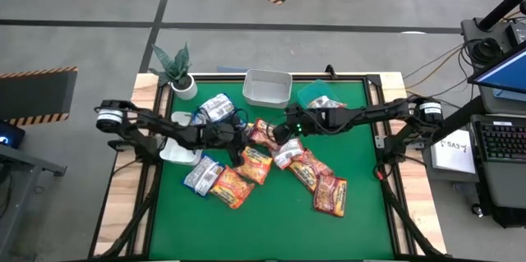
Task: Sort Maruchan noodles
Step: Put the red noodle pack into the gray bin
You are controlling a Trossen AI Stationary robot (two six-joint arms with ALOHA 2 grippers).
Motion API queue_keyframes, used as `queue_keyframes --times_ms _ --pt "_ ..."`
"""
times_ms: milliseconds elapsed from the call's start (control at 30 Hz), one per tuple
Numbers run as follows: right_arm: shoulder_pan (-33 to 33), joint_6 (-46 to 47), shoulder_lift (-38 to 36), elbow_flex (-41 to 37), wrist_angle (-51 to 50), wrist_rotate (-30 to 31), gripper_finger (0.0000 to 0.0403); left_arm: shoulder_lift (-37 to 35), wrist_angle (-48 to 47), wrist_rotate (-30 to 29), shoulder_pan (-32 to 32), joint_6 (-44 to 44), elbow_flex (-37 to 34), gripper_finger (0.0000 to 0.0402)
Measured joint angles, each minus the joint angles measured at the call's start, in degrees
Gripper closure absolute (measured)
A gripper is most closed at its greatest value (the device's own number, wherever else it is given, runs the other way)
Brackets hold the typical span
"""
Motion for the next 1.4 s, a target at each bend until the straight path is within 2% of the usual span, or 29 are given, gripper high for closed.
queue_keyframes --times_ms 333,500,700,967,1167,1400 --pt "-0.8 3.7 0.4 -1.6 -1.7 -2.2 0.0104 4.2 3.4 0.0 0.2 0.0 0.0 0.0402" --pt "-0.8 7.8 2.6 -2.7 -1.3 -2.9 0.0082 6.8 3.7 0.0 0.2 0.0 0.0 0.0402" --pt "-1.0 8.3 6.6 -2.8 2.8 -3.0 0.0064 9.2 4.5 0.0 0.4 -0.3 0.0 0.0402" --pt "-2.5 8.3 10.5 -2.8 7.9 -3.2 0.006 11.0 6.2 -0.1 0.4 -0.5 0.1 0.0401" --pt "-3.2 7.7 13.7 -2.8 16.0 -5.0 0.0061 11.1 6.5 -0.1 0.4 -0.6 0.1 0.0401" --pt "-3.3 6.7 16.1 -2.8 25.9 -8.1 0.0084 11.1 6.7 -0.1 0.5 -0.9 0.0 0.0401"
